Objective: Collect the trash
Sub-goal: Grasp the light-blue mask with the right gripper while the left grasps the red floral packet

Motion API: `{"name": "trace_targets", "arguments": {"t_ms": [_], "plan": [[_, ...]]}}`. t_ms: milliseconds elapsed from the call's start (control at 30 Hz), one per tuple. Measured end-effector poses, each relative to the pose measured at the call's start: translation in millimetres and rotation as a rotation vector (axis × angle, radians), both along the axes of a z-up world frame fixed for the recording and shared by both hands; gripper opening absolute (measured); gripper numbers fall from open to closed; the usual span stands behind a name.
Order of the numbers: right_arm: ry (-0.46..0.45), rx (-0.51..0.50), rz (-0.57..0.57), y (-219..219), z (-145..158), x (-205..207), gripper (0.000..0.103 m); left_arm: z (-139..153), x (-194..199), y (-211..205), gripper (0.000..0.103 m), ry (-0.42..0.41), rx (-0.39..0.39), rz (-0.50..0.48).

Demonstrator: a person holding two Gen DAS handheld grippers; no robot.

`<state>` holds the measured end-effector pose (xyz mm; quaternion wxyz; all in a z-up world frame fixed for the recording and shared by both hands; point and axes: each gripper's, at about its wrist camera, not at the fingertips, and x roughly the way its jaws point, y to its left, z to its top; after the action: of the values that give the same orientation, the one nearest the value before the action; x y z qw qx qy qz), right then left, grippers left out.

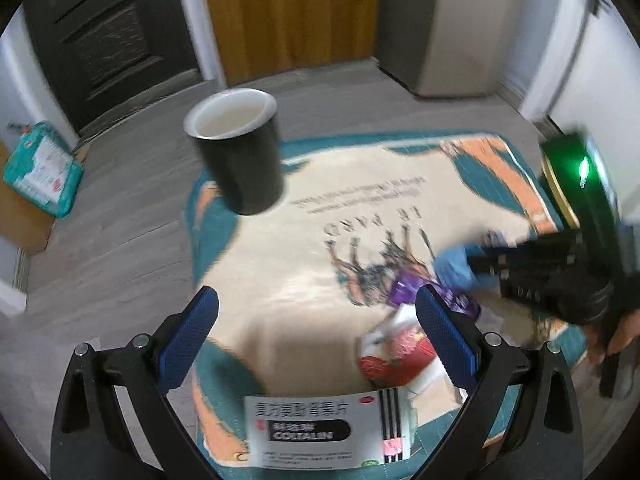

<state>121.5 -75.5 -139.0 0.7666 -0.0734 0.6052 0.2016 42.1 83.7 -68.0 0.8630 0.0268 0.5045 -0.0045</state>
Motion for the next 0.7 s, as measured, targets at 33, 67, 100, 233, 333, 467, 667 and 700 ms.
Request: {"name": "trace_targets", "arguments": {"t_ms": [33,67,100,233,333,467,667,700], "plan": [[-0.004,0.024,-0.009,-2,6,2,0.009,-5,1,-5,0.097,0.013,0.000,-0.025],[-0.007,0.042,-0.019,-5,11,3,0.009,-11,2,-13,0.097,0.032,-0.007,-0.059],[-0.012,0.060,-0.031,-8,15,4,0.009,-15,4,-17,0.097,0.047,-0.013,-0.077],[-0.041,0.120,-0.091,-25,35,12,0.009,-37,7,-34,0.084,0.120,-0.031,-0.149],[-0.042,0.185,-0.128,-38,47,14,0.009,-54,12,-39,0.072,0.178,-0.039,-0.166],[-0.044,0.207,-0.144,-45,54,16,0.009,-71,15,-45,0.050,0.216,-0.033,-0.188],[-0.062,0.221,-0.151,-57,65,15,0.009,-54,12,-43,0.019,0.162,-0.073,-0.174],[-0.067,0.227,-0.158,-60,68,14,0.009,-51,10,-45,0.019,0.149,-0.069,-0.182]]}}
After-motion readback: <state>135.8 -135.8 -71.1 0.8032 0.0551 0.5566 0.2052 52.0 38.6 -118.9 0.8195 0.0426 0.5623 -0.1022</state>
